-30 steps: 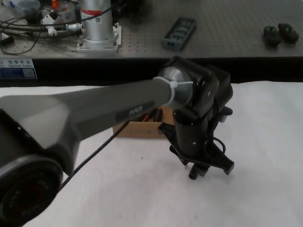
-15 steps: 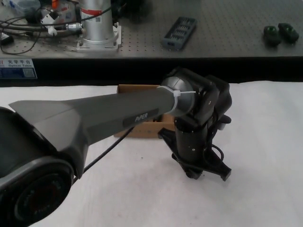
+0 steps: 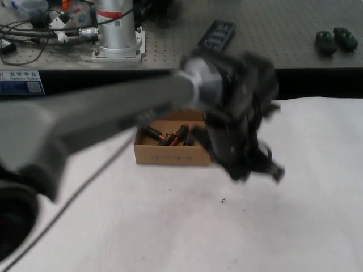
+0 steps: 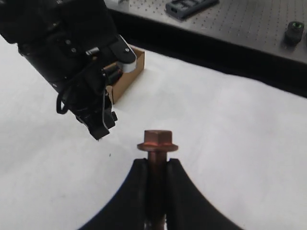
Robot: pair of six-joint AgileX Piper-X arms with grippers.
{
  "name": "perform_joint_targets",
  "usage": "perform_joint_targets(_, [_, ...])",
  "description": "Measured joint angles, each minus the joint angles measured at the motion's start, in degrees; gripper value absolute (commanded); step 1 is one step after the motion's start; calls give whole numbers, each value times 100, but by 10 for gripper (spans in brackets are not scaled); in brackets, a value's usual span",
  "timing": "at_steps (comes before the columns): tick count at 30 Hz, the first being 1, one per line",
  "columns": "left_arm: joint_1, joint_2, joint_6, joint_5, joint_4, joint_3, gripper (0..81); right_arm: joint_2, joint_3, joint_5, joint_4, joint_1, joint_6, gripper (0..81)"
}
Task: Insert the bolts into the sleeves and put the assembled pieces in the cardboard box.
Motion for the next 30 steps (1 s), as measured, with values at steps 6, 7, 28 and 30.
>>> perform_joint_targets(6, [382, -990, 0, 45, -355, 0, 29, 363, -4, -660, -1155, 0, 663, 28])
perform_joint_targets(7, [526, -1238, 0, 114, -357, 0, 29, 476, -4, -825, -1276, 0, 775, 28])
perform_joint_targets(28, [747, -5499, -1287, 2405, -6324, 6589, 29, 2241, -4, -3213, -4432, 327, 2976, 28])
perform_joint_targets(30, [747, -5763, -1287, 2459, -6952, 6985, 29, 2545, -4, -3503, -5064, 790, 3098, 28])
